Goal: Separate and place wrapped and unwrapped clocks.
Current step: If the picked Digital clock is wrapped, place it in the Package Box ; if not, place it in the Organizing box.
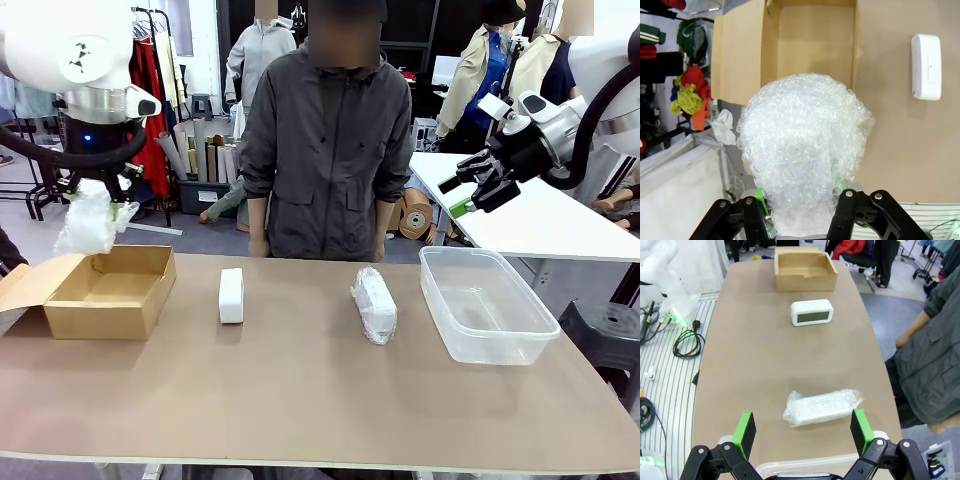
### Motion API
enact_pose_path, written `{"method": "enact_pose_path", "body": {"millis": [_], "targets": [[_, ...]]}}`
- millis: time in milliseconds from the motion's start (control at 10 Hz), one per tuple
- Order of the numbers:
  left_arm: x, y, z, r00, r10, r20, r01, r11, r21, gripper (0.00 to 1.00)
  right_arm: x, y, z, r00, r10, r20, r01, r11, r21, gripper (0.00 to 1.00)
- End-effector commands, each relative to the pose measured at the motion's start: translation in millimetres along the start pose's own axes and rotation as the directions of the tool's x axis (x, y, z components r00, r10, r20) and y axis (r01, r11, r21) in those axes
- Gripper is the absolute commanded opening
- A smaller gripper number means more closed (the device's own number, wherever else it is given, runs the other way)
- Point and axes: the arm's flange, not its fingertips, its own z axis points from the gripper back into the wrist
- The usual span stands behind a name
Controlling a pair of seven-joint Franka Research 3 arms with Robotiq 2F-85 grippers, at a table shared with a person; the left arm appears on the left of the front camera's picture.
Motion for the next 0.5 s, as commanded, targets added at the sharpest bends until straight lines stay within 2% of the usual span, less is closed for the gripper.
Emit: {"method": "enact_pose_path", "body": {"millis": [0,400], "targets": [[9.6,8.4,-4.8,1.000,-0.001,-0.016,0.002,0.998,0.056,0.00,2.7,0.4,0.9,1.000,0.005,0.000,-0.005,1.000,0.002,1.00],[24.4,20.1,-17.8,0.999,0.008,-0.036,-0.005,0.997,0.071,0.00,2.7,0.4,0.9,1.000,0.005,0.000,-0.005,1.000,0.002,1.00]]}}
